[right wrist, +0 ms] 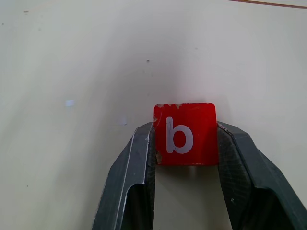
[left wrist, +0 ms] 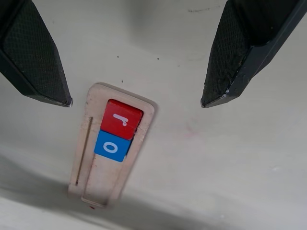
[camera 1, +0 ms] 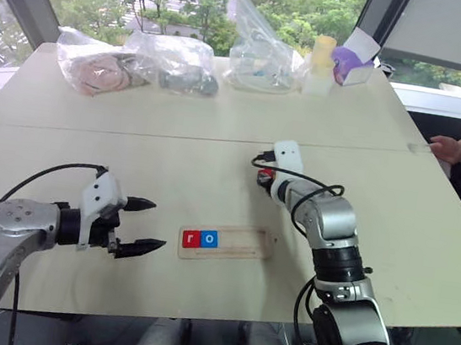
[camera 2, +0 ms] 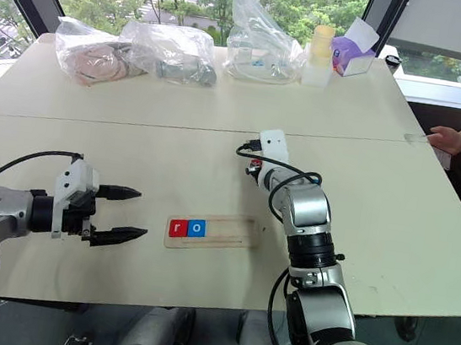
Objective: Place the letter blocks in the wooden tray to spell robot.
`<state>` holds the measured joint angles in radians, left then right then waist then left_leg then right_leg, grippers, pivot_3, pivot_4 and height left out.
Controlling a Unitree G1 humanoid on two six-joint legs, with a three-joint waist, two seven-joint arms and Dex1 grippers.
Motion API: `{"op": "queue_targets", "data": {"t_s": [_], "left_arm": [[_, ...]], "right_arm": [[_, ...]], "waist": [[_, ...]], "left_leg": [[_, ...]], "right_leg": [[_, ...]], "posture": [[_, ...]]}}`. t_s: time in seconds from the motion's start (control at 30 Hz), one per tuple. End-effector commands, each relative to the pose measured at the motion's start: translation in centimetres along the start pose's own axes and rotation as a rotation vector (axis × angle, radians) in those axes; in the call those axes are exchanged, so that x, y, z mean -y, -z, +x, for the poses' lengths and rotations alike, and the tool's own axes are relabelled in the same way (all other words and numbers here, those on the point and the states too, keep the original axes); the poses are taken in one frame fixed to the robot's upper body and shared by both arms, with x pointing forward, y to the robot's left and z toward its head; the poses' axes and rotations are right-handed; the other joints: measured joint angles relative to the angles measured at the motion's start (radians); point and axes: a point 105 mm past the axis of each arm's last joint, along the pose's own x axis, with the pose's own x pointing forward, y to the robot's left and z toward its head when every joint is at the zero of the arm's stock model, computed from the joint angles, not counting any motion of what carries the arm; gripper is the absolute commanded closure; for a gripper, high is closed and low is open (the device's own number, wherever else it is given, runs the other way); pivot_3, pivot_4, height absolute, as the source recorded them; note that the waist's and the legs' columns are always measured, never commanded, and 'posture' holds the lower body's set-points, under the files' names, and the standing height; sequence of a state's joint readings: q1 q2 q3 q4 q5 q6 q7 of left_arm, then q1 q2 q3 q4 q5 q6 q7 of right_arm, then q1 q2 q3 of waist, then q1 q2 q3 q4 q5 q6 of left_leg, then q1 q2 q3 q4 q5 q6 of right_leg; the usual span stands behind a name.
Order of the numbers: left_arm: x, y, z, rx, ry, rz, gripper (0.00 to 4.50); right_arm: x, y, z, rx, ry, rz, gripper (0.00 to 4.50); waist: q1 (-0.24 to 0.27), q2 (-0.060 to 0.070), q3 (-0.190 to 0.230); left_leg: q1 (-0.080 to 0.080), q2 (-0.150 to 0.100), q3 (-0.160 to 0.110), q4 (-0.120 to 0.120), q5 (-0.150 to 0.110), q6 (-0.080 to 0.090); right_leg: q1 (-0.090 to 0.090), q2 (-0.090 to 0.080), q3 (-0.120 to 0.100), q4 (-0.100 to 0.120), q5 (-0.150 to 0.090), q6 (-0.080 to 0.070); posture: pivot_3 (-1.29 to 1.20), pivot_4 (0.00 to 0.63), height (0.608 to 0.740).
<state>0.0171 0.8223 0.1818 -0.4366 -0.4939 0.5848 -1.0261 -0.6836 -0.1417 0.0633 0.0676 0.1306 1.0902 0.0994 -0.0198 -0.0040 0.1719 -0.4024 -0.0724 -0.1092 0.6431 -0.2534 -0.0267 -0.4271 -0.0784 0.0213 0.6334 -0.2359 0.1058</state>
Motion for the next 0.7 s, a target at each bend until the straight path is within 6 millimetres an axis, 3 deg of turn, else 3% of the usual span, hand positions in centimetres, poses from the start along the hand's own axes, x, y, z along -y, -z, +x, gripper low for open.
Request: {"op": "queue_targets", "data": {"t_s": [0.03, 0.1, 0.2, 0.4, 0.6, 0.7], "left_arm": [[-0.5, -1.7, -0.5, 0.043, -0.018, 0.041, 0.00], [-0.4, -2.2, 0.1, 0.065, -0.012, 0.041, 0.00], [0.1, -3.0, 0.8, 0.112, 0.045, 0.041, 0.00], [0.5, -3.9, 1.8, 0.184, 0.116, 0.048, 0.00], [0.5, -4.5, 2.7, 0.203, 0.178, 0.057, 0.00], [0.6, -4.6, 3.1, 0.206, 0.193, 0.060, 0.00]], "right_arm": [[-0.3, -0.7, -1.1, 0.019, -0.007, -0.025, 3.34], [0.2, -1.2, -2.1, 0.040, -0.003, -0.031, 3.34], [1.8, -1.8, -5.8, 0.057, 0.023, -0.035, 3.34], [4.3, 2.6, -11.2, -0.023, 0.047, -0.051, 3.34], [4.5, 8.0, -13.2, -0.115, 0.068, 0.019, 3.34], [4.3, 8.8, -13.2, -0.126, 0.084, 0.064, 3.34]], "waist": [[0.002, 0.000, 0.000], [0.001, 0.000, 0.000], [0.006, 0.002, 0.001], [0.009, 0.000, 0.000], [0.002, 0.001, 0.001], [0.000, 0.001, 0.001]], "left_leg": [[0.000, 0.000, 0.000, 0.000, 0.000, 0.000], [0.000, 0.000, 0.000, 0.000, 0.000, 0.000], [-0.002, 0.000, 0.000, 0.000, 0.000, 0.000], [-0.003, 0.000, -0.001, 0.000, 0.000, 0.001], [-0.001, 0.001, 0.000, 0.001, 0.000, 0.001], [-0.001, 0.001, 0.001, 0.002, 0.000, 0.001]], "right_leg": [[0.000, 0.000, 0.000, 0.000, 0.000, 0.000], [0.000, 0.000, 0.000, 0.000, 0.000, 0.000], [-0.001, 0.000, -0.001, 0.000, 0.000, 0.000], [0.000, -0.001, -0.003, -0.003, 0.000, 0.000], [0.001, 0.000, -0.001, -0.002, 0.000, 0.000], [0.001, 0.000, -0.001, -0.001, 0.000, 0.000]], "posture": [[0.00, 0.150, 0.740], [0.00, 0.150, 0.740], [0.00, 0.150, 0.740], [0.00, 0.150, 0.740], [0.00, 0.150, 0.740], [0.00, 0.150, 0.740]]}}
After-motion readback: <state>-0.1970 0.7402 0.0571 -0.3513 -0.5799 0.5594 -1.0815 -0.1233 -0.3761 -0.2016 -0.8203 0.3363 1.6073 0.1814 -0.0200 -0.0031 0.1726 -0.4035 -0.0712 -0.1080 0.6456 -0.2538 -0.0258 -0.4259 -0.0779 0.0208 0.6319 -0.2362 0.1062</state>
